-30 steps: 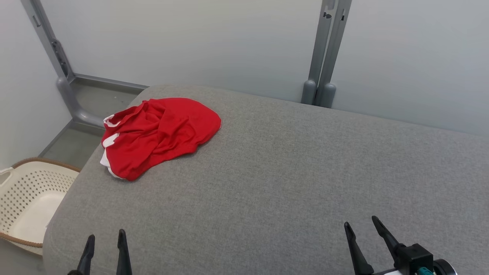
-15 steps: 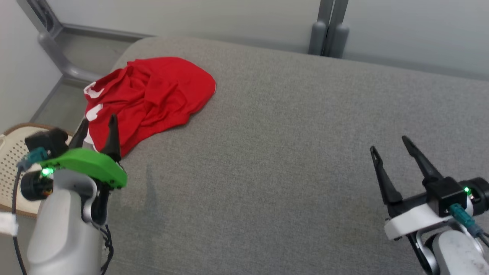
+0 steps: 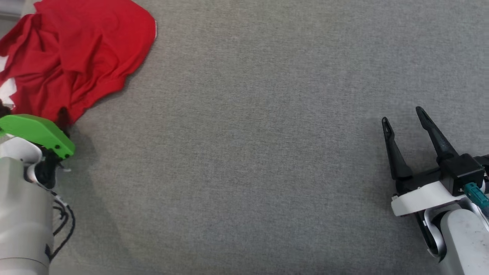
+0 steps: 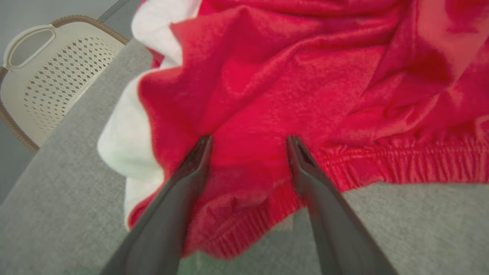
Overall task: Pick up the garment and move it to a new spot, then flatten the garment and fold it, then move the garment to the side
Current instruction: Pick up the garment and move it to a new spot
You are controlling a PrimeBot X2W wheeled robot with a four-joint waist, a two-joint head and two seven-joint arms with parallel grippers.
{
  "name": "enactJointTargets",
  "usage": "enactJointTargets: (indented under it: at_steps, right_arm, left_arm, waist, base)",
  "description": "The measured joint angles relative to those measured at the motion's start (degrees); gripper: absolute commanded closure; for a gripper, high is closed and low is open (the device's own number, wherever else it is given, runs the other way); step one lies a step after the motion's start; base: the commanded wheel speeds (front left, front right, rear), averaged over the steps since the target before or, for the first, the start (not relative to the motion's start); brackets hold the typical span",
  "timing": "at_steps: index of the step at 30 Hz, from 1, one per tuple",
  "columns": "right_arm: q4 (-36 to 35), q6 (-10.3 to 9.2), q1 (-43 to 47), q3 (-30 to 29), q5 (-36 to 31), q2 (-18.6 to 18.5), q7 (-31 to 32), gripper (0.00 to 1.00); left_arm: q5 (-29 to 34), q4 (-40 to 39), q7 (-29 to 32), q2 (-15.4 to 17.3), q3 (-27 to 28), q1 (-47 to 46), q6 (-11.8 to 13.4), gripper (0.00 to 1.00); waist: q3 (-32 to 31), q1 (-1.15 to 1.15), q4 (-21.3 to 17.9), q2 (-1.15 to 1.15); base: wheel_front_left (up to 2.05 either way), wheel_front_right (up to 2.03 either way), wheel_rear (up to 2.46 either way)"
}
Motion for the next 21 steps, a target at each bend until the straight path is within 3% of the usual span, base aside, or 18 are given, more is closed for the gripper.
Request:
enactJointTargets:
  at_steps: [1, 6, 10, 16, 21]
  right_arm:
    - [0.2, 0.00, 0.1, -0.1, 0.2, 0.4, 0.0, 0.00]
    - [1.2, 0.00, 0.9, -0.7, 0.7, 2.6, 0.0, 0.00]
    - [1.7, 0.00, 3.6, -0.7, 1.1, 5.5, 0.0, 0.00]
    - [2.6, 0.00, 8.2, -0.4, 1.5, 8.6, 0.0, 0.00]
    - [1.9, 0.00, 11.0, -0.4, 2.0, 10.2, 0.0, 0.00]
  left_arm:
    - [0.1, 0.5, -0.1, 0.9, -0.3, -0.6, -0.1, 1.00]
    - [1.9, -0.1, -3.1, 2.7, -2.8, -0.3, -0.8, 1.00]
    - [2.6, -5.4, -6.5, 2.3, -6.6, 2.6, -1.2, 1.00]
    - [2.4, -25.3, -4.6, 0.1, -17.0, 9.7, -1.4, 1.00]
    - [0.9, -50.3, 2.5, -1.7, -22.3, 18.4, -1.1, 1.00]
  waist:
    - [0.5, 0.00, -0.7, 0.00]
    - [0.5, 0.00, -3.3, 0.00]
    - [-2.1, 0.00, -4.5, -0.01]
    - [-8.4, 0.00, -5.9, 0.00]
    - [-14.6, -0.01, -6.5, 0.00]
  base:
    - [0.00, 0.00, 0.00]
    - [0.00, 0.00, 0.00]
    - [0.00, 0.00, 0.00]
    - [0.00, 0.00, 0.00]
    - [0.00, 0.00, 0.00]
